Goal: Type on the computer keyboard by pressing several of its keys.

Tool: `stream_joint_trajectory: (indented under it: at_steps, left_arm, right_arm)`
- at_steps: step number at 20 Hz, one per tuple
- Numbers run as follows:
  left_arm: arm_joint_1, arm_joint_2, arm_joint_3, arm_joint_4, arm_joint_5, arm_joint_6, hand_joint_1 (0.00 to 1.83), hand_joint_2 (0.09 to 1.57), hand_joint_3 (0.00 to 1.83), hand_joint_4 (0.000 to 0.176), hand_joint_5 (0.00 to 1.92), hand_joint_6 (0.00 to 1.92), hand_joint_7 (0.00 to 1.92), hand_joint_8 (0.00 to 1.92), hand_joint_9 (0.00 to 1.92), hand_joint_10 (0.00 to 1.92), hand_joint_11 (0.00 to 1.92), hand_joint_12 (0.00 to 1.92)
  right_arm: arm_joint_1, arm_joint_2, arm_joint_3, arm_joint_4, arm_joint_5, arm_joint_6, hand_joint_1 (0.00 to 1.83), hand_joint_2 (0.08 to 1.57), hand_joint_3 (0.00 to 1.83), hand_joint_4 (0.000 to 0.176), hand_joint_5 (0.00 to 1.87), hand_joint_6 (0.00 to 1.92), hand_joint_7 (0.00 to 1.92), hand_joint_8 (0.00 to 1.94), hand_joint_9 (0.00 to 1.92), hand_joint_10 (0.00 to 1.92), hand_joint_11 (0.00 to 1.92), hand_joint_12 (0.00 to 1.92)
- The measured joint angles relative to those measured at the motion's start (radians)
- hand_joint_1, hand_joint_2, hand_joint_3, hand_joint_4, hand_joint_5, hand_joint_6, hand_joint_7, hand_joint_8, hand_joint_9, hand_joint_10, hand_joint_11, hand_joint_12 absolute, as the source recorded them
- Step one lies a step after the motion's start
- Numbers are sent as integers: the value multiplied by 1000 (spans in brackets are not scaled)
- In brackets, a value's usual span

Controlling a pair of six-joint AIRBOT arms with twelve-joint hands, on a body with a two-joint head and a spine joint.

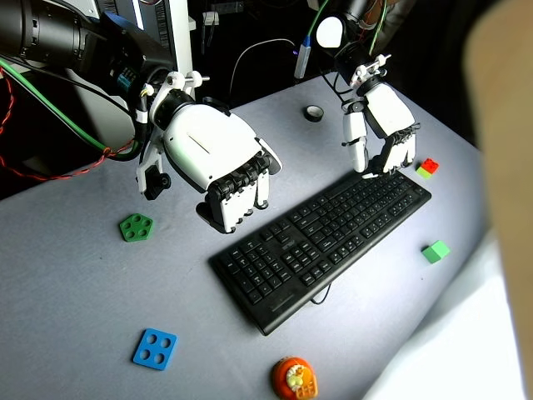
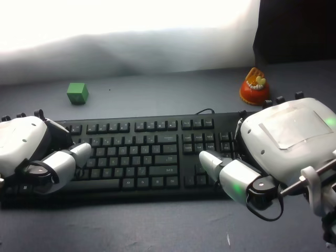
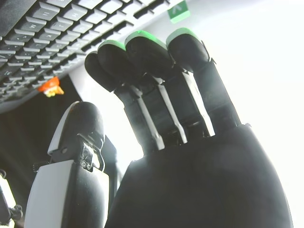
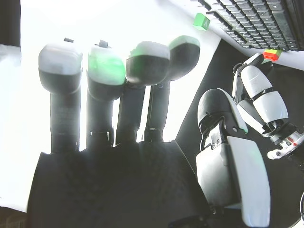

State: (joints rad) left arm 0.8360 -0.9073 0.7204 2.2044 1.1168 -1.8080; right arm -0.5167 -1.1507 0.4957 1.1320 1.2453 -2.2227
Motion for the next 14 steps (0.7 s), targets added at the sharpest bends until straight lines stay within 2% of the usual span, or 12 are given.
stream_joint_trajectory:
  at_steps: [1,2,4,6,10,12,13,14]
  left_arm:
    - [0,0,0,2,-3,0,111,1237,243,15,97,172,136,94,94,214,0,774]
    - [0,2,-3,-3,-15,0,77,1357,25,17,124,46,167,3,140,94,0,754]
    - [0,4,-5,2,-19,0,40,1368,10,19,124,23,158,0,141,59,0,666]
    - [0,14,-5,2,-16,0,40,1371,6,14,134,19,151,2,140,44,0,665]
    - [22,34,-13,13,-42,-4,23,1372,2,17,134,8,140,0,125,18,0,577]
    - [57,42,-11,55,-40,-41,86,1365,0,8,136,7,142,2,122,13,0,552]
    - [72,44,-12,91,-53,-57,101,1362,0,9,139,7,142,2,120,10,0,528]
    - [79,44,-14,101,-57,-60,40,1367,1,17,122,4,124,2,111,5,0,524]
  right_arm:
    - [0,-3,0,0,0,-1,0,1080,200,0,194,309,381,155,321,489,0,1290]
    - [0,-7,-2,4,-1,-3,0,1170,19,0,243,118,417,8,344,349,0,1213]
    - [-4,-13,-2,4,0,-8,0,1177,4,0,265,78,427,6,378,324,0,1198]
    - [-4,-19,-2,-3,6,-27,5,1181,2,0,287,45,415,0,389,266,0,1179]
    - [16,-70,42,8,9,-53,0,1170,0,0,263,25,380,3,386,240,0,1147]
    - [40,-137,98,6,21,-57,14,1168,0,0,280,18,372,0,422,186,0,1176]
    - [57,-182,129,22,21,-59,17,1169,0,0,274,14,368,0,423,181,0,1178]
    - [67,-203,144,37,16,-59,3,1171,0,0,264,8,371,1,430,173,0,1161]
